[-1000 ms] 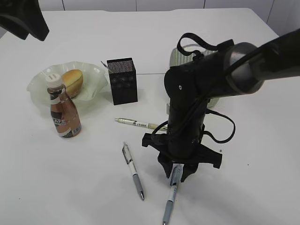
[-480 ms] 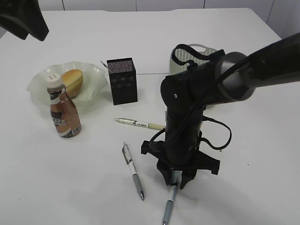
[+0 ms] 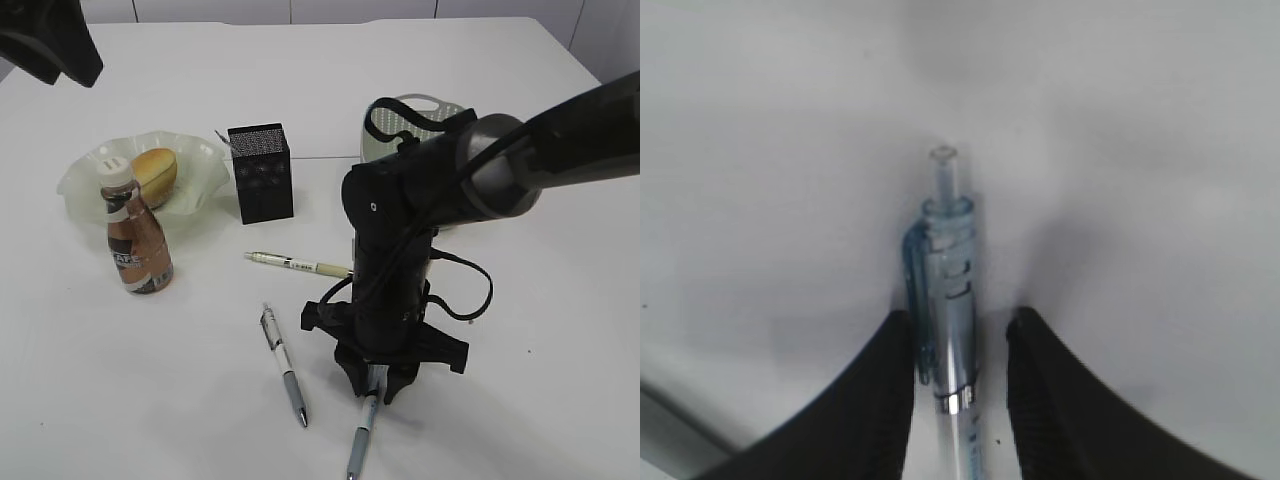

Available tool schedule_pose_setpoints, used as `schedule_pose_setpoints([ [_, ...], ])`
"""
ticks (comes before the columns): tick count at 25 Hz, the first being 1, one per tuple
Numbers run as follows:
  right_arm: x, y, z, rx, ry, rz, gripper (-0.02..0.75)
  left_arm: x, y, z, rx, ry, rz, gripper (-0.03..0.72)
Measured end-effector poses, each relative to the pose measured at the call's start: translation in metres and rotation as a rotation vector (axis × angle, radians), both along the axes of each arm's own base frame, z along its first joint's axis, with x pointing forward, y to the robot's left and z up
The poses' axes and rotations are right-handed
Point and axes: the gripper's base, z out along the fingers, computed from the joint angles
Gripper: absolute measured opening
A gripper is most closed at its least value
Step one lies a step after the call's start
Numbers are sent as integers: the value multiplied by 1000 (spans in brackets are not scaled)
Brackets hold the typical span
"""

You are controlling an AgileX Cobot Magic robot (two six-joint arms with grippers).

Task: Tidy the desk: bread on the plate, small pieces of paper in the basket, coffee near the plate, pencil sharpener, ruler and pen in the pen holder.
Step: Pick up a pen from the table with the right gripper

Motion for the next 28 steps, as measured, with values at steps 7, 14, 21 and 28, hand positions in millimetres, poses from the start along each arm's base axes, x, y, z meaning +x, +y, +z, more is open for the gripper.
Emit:
schedule_pose_setpoints([
  [7,1,0,0,0,-4,10,239,0,0,0,0,0,0,244],
  [14,1,0,0,-1,-3,23,239,0,0,0,0,0,0,244],
  [21,-1,2,0,-11,-12,59,239,0,0,0,0,0,0,244],
  [28,0,3,2,-21,-15,72,239,0,0,0,0,0,0,244],
])
